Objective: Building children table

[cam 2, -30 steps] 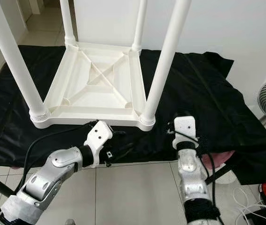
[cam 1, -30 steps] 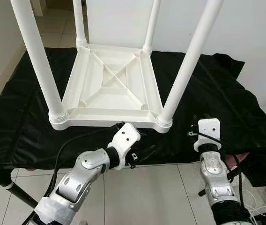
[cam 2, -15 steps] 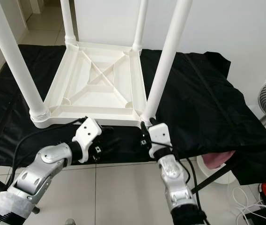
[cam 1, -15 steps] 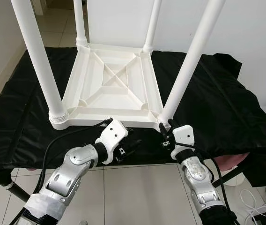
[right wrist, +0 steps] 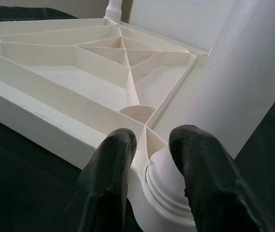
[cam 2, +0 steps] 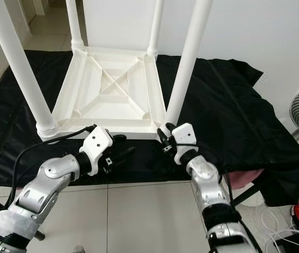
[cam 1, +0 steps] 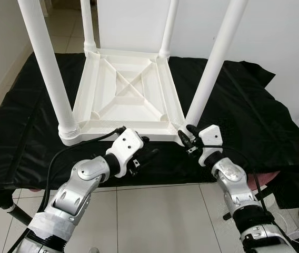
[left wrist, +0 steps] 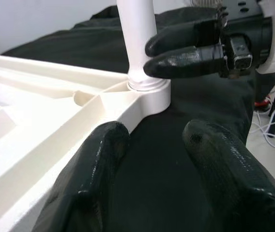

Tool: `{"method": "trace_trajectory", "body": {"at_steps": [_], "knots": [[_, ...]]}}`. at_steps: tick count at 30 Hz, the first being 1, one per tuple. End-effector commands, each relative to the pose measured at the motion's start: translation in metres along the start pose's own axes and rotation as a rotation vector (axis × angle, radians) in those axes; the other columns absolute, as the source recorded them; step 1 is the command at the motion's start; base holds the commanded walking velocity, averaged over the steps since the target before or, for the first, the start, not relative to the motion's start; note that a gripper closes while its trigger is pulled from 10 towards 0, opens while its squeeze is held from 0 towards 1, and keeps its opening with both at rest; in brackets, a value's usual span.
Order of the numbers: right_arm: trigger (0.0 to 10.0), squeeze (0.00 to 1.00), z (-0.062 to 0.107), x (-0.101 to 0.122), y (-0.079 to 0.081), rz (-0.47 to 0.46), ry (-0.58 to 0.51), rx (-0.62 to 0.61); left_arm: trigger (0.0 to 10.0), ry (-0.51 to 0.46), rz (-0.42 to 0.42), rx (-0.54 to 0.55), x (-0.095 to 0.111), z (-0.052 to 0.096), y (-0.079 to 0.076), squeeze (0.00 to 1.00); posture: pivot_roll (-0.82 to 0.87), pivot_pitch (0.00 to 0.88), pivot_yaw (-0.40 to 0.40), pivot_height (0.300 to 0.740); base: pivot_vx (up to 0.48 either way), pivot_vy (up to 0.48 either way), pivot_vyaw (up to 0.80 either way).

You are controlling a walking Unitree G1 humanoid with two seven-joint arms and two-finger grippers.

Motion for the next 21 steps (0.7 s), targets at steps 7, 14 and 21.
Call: {"method": "trace_trajectory", "body": {"at_steps": [7, 14, 21], "knots": [[10.0, 0.00, 0.004, 0.006, -0.026, 0.003, -0.033, -0.130, 10.0, 0.013, -0.019, 0.064, -0.003, 0.000, 0.008, 0.00, 0.06, 0.000, -0.065, 0.740, 0.000, 0.000, 0.00], [10.0, 0.00, 0.019, 0.007, -0.070, 0.031, -0.035, -0.351, 10.0, 0.089, -0.057, 0.187, -0.012, -0.008, 0.021, 0.00, 0.05, 0.000, -0.046, 0.740, 0.000, 0.000, 0.00], [10.0, 0.00, 0.024, 0.008, -0.077, 0.048, -0.043, -0.389, 10.0, 0.239, -0.040, 0.293, -0.034, -0.014, 0.031, 0.00, 0.04, 0.000, -0.042, 0.740, 0.000, 0.000, 0.00]]}}
Point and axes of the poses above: a point about 5 cm out from each wrist's last joint towards the gripper, its own z axis pointing back from the gripper into the wrist, its own x axis along the axis of the wrist's last joint, y = z × x, the point moved 2 cm from there along -z, pointing out of the wrist towards the gripper, and after that the axes turned 11 degrees about -z, right-handed, at the moved point
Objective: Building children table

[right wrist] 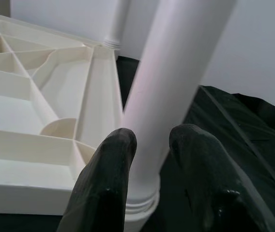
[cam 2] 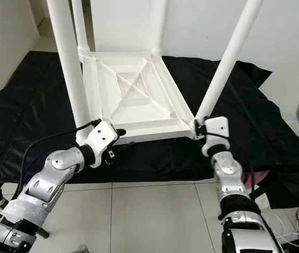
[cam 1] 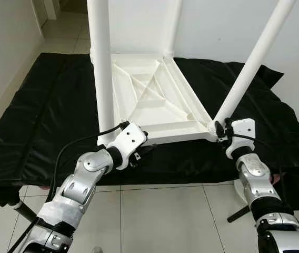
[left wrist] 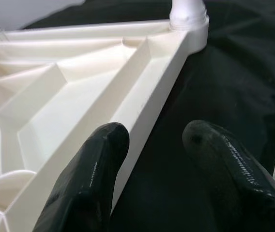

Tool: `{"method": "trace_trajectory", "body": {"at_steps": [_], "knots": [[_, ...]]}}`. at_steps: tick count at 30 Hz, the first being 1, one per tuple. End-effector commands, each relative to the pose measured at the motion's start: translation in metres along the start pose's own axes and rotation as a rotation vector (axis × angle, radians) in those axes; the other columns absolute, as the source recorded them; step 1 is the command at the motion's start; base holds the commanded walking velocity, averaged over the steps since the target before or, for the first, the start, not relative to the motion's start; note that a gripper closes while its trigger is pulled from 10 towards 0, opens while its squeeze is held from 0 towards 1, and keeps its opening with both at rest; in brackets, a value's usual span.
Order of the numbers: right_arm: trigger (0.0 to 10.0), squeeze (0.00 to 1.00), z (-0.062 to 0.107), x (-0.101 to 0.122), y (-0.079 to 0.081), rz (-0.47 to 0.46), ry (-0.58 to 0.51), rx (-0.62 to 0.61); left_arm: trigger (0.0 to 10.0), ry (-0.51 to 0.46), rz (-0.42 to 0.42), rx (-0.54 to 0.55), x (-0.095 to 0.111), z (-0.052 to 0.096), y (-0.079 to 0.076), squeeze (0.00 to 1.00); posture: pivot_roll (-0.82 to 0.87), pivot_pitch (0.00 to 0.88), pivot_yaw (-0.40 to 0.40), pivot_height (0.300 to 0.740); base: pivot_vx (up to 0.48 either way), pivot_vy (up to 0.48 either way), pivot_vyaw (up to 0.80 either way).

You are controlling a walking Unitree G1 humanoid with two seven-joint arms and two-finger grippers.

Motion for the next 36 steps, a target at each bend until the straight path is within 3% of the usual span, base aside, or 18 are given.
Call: {"method": "trace_trajectory", "body": {"at_steps": [1, 3, 5, 6, 9, 11, 13, 22, 28, 32, 36], "knots": [[10.0, 0.00, 0.001, -0.002, 0.001, -0.011, 0.001, -0.004, 10.0, 0.118, 0.013, 0.276, -0.013, -0.002, 0.020, 0.00, 0.04, 0.000, -0.042, 0.740, 0.000, 0.000, 0.00], [10.0, 0.00, 0.002, -0.002, 0.004, -0.023, -0.004, 0.005, 10.0, 0.147, 0.031, 0.299, -0.017, -0.004, 0.023, 0.00, 0.03, 0.000, -0.042, 0.740, 0.000, 0.000, 0.00], [10.0, 0.00, 0.004, -0.001, 0.025, -0.065, -0.031, 0.074, 10.0, 0.209, 0.040, 0.345, -0.024, -0.009, 0.030, 0.00, 0.03, 0.000, -0.039, 0.740, 0.000, 0.000, 0.00], [10.0, 0.00, 0.004, -0.001, 0.025, -0.065, -0.031, 0.074, 10.0, 0.209, 0.040, 0.345, -0.024, -0.009, 0.030, 0.00, 0.03, 0.000, -0.039, 0.740, 0.000, 0.000, 0.00], [10.0, 0.00, 0.007, 0.001, 0.049, -0.110, -0.062, 0.145, 10.0, 0.246, 0.025, 0.394, -0.026, -0.015, 0.037, 0.00, 0.02, 0.000, -0.039, 0.740, 0.000, 0.000, 0.00], [10.0, 0.00, 0.007, 0.002, 0.054, -0.116, -0.068, 0.160, 10.0, 0.250, 0.024, 0.405, -0.026, -0.016, 0.039, 0.00, 0.02, 0.000, -0.039, 0.740, 0.000, 0.000, 0.00], [10.0, 0.00, 0.010, 0.005, 0.068, -0.146, -0.086, 0.193, 10.0, 0.280, 0.042, 0.450, -0.028, -0.018, 0.044, 0.00, 0.01, 0.009, -0.035, 0.740, 0.000, 0.000, 0.00], [10.0, 0.00, 0.013, 0.010, 0.076, -0.184, -0.109, 0.182, 10.0, 0.320, 0.058, 0.471, -0.032, -0.022, 0.044, 0.00, 0.01, 0.023, -0.034, 0.740, 0.000, 0.000, 0.00], [10.0, 0.00, 0.015, 0.015, 0.080, -0.201, -0.126, 0.185, 10.0, 0.298, 0.059, 0.445, -0.029, -0.028, 0.038, 0.00, 0.01, 0.027, -0.039, 0.740, 0.000, 0.000, 0.00], [10.0, 0.00, 0.015, 0.017, 0.082, -0.207, -0.126, 0.197, 10.0, 0.206, 0.085, 0.405, -0.017, -0.030, 0.032, 0.00, 0.01, 0.027, -0.039, 0.740, 0.000, 0.000, 0.00], [10.0, 0.00, 0.018, 0.012, 0.082, -0.200, -0.100, 0.197, 10.0, 0.078, 0.084, 0.341, -0.003, -0.017, 0.025, 0.00, 0.02, 0.029, -0.045, 0.740, 0.000, 0.000, 0.00]]}}
Point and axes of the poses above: a point about 5 cm out from each wrist's last joint towards the gripper, its own z axis pointing back from the gripper into the wrist, its own x axis along the axis of the wrist's last joint, y = z × x, the point moved 2 cm from there along -z, pointing out of the wrist towards the gripper, and after that the axes turned 11 degrees about -z, right-handed, at the moved point
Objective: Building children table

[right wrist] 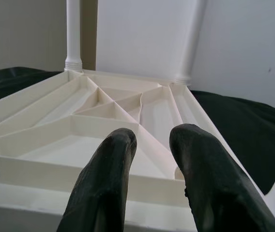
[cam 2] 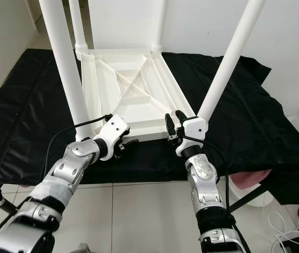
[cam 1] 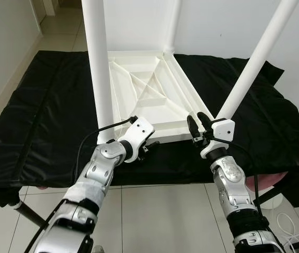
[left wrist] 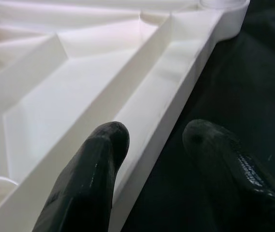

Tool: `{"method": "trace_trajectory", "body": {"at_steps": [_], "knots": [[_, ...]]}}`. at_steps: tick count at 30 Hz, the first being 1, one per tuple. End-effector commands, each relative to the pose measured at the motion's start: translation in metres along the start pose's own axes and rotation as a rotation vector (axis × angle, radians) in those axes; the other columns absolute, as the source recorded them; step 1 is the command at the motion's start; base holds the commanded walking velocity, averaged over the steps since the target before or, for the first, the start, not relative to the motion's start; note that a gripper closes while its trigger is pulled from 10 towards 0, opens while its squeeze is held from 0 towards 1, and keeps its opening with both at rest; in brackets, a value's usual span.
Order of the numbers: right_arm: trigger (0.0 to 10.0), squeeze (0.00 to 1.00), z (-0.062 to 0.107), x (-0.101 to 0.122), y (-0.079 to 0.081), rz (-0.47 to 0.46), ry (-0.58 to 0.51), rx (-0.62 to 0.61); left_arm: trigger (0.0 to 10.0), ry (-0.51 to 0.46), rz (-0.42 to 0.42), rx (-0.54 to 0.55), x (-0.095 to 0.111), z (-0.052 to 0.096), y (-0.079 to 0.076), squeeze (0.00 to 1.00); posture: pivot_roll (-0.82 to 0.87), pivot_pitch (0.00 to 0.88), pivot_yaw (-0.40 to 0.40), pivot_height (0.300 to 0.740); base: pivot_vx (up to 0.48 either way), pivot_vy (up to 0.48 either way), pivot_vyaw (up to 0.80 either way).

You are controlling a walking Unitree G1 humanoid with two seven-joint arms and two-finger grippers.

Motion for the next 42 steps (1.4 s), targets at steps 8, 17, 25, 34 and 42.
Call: {"method": "trace_trajectory", "body": {"at_steps": [8, 17, 25, 34, 42], "knots": [[10.0, 0.00, 0.006, -0.014, 0.004, -0.010, 0.064, -0.013, 10.0, -0.163, 0.027, 0.240, 0.013, 0.047, 0.013, 0.00, 0.06, 0.038, -0.065, 0.740, 0.000, 0.000, 0.00], [10.0, 0.00, 0.007, -0.019, 0.003, -0.018, 0.079, -0.048, 10.0, -0.197, 0.111, 0.348, 0.006, 0.071, 0.021, 0.00, 0.08, 0.042, -0.085, 0.740, 0.000, 0.000, 0.00], [10.0, 1.00, 0.014, -0.023, 0.008, -0.072, 0.087, -0.055, 10.0, -0.217, 0.188, 0.423, -0.006, 0.094, 0.016, 1.00, 0.09, 0.044, -0.093, 0.740, 0.000, 0.000, 0.00], [10.0, 0.00, 0.030, -0.023, -0.012, -0.027, 0.099, -0.125, 10.0, -0.171, 0.192, 0.478, -0.017, 0.125, 0.012, 0.44, 0.08, 0.054, -0.089, 0.740, 0.000, 0.000, 0.00], [10.0, 0.00, 0.041, -0.020, -0.029, 0.008, 0.104, -0.166, 10.0, -0.139, 0.226, 0.579, -0.024, 0.160, 0.014, 0.00, 0.08, 0.068, -0.091, 0.740, 0.000, 0.000, 0.00]]}}
Point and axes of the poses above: a point about 5 cm out from each wrist's last joint towards the gripper, its own z axis pointing back from the gripper into the wrist, its own x axis along the axis of the wrist's last joint, y = z × x, the point moved 2 cm from there along -z, pointing out of the wrist towards the gripper, and after that the axes turned 11 degrees about -z, right-handed, at the moved point
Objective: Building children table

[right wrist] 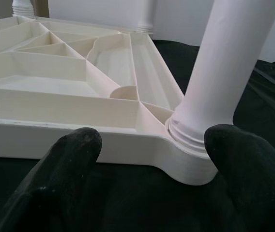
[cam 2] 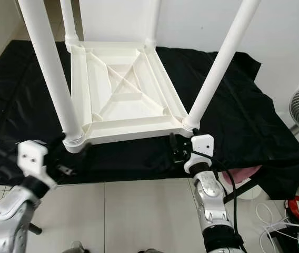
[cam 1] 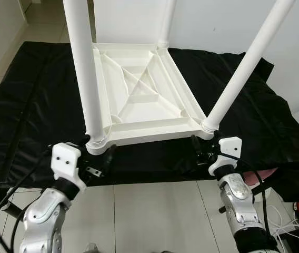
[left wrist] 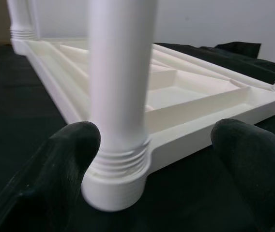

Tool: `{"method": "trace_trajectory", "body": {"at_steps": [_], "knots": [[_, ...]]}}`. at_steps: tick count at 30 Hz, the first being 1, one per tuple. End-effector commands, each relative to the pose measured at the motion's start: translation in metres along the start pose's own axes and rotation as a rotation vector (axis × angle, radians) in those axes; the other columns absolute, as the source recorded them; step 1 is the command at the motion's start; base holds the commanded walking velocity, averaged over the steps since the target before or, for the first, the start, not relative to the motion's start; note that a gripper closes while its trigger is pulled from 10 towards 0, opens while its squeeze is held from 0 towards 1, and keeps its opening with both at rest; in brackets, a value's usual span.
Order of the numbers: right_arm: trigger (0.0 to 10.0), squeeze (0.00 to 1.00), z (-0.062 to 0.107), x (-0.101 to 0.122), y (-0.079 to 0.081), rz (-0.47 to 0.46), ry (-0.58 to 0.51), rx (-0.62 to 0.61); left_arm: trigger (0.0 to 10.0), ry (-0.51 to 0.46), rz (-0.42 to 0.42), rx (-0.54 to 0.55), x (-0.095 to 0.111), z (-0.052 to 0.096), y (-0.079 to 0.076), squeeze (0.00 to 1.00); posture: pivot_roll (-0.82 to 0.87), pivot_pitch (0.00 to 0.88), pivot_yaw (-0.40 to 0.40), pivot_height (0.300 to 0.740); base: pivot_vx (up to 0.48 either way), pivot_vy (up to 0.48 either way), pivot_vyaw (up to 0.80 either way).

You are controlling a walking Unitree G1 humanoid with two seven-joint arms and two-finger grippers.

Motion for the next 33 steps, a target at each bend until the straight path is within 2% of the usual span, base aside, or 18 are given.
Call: {"method": "trace_trajectory", "body": {"at_steps": [1, 6, 7, 8, 9, 10, 12, 13, 15, 16, 19, 20, 22, 23, 25, 28, 29, 33], "knots": [[10.0, 0.00, 0.002, 0.002, -0.005, 0.002, -0.003, -0.014, 10.0, 0.031, 0.003, 0.111, -0.002, 0.005, 0.010, 0.00, 0.08, 0.068, -0.092, 0.740, 0.000, 0.000, 0.00], [10.0, 0.00, 0.002, 0.001, -0.005, 0.007, 0.002, -0.007, 10.0, 0.062, -0.022, 0.134, -0.007, 0.015, 0.022, 0.00, 0.09, 0.068, -0.094, 0.740, 0.000, 0.000, 0.00], [10.0, 0.00, 0.002, 0.001, -0.005, 0.009, 0.005, -0.003, 10.0, 0.075, -0.033, 0.154, -0.008, 0.018, 0.032, 0.00, 0.09, 0.067, -0.097, 0.740, 0.000, 0.000, 0.00], [10.0, 0.00, 0.002, 0.001, -0.005, 0.009, 0.005, -0.003, 10.0, 0.075, -0.033, 0.154, -0.008, 0.018, 0.032, 0.00, 0.09, 0.067, -0.097, 0.740, 0.000, 0.000, 0.00], [10.0, 0.00, 0.001, 0.001, -0.004, 0.010, 0.006, 0.008, 10.0, 0.085, -0.062, 0.169, -0.010, 0.021, 0.042, 0.00, 0.09, 0.065, -0.098, 0.740, 0.000, 0.000, 0.00], [10.0, 0.00, 0.001, 0.001, -0.004, 0.010, 0.006, 0.008, 10.0, 0.085, -0.062, 0.169, -0.010, 0.021, 0.042, 0.00, 0.09, 0.065, -0.098, 0.740, 0.000, 0.000, 0.00], [10.0, 0.00, 0.001, 0.000, 0.003, 0.004, 0.012, 0.050, 10.0, 0.095, -0.104, 0.218, -0.013, 0.016, 0.070, 0.00, 0.09, 0.054, -0.096, 0.740, 0.000, 0.000, 0.00], [10.0, 0.00, 0.001, -0.001, 0.006, 0.001, 0.013, 0.066, 10.0, 0.096, -0.113, 0.230, -0.013, 0.014, 0.078, 0.00, 0.09, 0.053, -0.095, 0.740, 0.000, 0.000, 0.00], [10.0, 0.00, 0.001, -0.001, 0.006, 0.001, 0.013, 0.066, 10.0, 0.096, -0.113, 0.230, -0.013, 0.014, 0.078, 0.00, 0.09, 0.053, -0.095, 0.740, 0.000, 0.000, 0.00], [10.0, 0.00, 0.002, -0.001, 0.009, 0.003, 0.015, 0.076, 10.0, 0.098, -0.124, 0.235, -0.014, 0.010, 0.084, 0.00, 0.08, 0.044, -0.089, 0.740, 0.000, 0.000, 0.00], [10.0, 0.00, 0.002, -0.002, 0.011, 0.004, 0.016, 0.079, 10.0, 0.105, -0.135, 0.232, -0.015, 0.006, 0.089, 0.00, 0.08, 0.044, -0.089, 0.740, 0.000, 0.000, 0.00], [10.0, 0.00, 0.003, -0.003, 0.014, 0.003, 0.018, 0.083, 10.0, 0.105, -0.156, 0.227, -0.017, -0.006, 0.098, 0.00, 0.07, 0.031, -0.077, 0.740, 0.000, 0.000, 0.00], [10.0, 0.00, 0.004, -0.004, 0.017, 0.000, 0.020, 0.088, 10.0, 0.101, -0.183, 0.224, -0.017, -0.016, 0.105, 0.00, 0.07, 0.031, -0.075, 0.740, 0.000, 0.000, 0.00], [10.0, 0.00, 0.004, -0.004, 0.017, 0.000, 0.020, 0.088, 10.0, 0.101, -0.183, 0.224, -0.017, -0.016, 0.105, 0.00, 0.07, 0.031, -0.075, 0.740, 0.000, 0.000, 0.00], [10.0, 0.00, 0.006, -0.007, 0.021, -0.010, 0.026, 0.095, 10.0, 0.085, -0.214, 0.235, -0.013, -0.033, 0.116, 0.00, 0.07, 0.025, -0.069, 0.740, 0.000, 0.000, 0.00], [10.0, 0.00, 0.006, -0.008, 0.024, -0.016, 0.029, 0.098, 10.0, 0.069, -0.214, 0.233, -0.010, -0.042, 0.118, 0.00, 0.07, 0.022, -0.064, 0.740, 0.000, 0.000, 0.00], [10.0, 0.00, 0.006, -0.011, 0.029, -0.023, 0.036, 0.108, 10.0, 0.040, -0.203, 0.226, -0.004, -0.058, 0.119, 0.00, 0.07, 0.018, -0.062, 0.740, 0.000, 0.000, 0.00], [10.0, 0.00, 0.005, -0.013, 0.034, -0.030, 0.040, 0.118, 10.0, 0.013, -0.202, 0.218, 0.001, -0.072, 0.118, 0.00, 0.07, 0.016, -0.061, 0.740, 0.000, 0.000, 0.00]]}}
Point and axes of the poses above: a point about 5 cm out from each wrist's last joint towards the gripper, its own z axis pointing back from the gripper into the wrist, its own x axis along the axis of the wrist's last joint, y = z × x, the point moved 2 cm from there along -z, pointing out of the wrist towards the gripper, and after that the axes turned 11 degrees about -z, right-handed, at the moved point
